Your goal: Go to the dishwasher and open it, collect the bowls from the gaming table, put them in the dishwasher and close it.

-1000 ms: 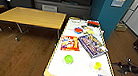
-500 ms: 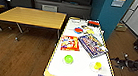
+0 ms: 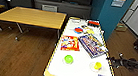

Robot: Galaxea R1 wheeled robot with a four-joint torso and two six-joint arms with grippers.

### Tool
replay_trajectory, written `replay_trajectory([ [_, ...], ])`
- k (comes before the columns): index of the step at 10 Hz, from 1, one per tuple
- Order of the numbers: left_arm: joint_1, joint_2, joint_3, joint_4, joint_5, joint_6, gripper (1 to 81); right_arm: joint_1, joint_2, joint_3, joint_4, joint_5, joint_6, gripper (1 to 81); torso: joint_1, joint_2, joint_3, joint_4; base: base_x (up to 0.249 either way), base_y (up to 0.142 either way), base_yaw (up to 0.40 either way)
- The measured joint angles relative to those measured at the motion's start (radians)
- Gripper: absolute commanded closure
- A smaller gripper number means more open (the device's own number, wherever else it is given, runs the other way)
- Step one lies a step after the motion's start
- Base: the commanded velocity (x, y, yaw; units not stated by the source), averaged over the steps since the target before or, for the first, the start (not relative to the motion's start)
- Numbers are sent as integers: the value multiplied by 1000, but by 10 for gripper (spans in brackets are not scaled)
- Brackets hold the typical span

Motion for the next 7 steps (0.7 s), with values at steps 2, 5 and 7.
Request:
replay_trajectory([
  [2,0,0,0,0,0,0,10,-27,11,-25,4,2,6,10,0,0,0,0,0,0,0],
  [5,0,3,0,0,0,0,10,-89,17,-25,4,3,7,10,0,0,0,0,0,0,0],
  [7,0,5,0,0,0,0,10,-81,18,-16,4,10,7,10,0,0,0,0,0,0,0],
])
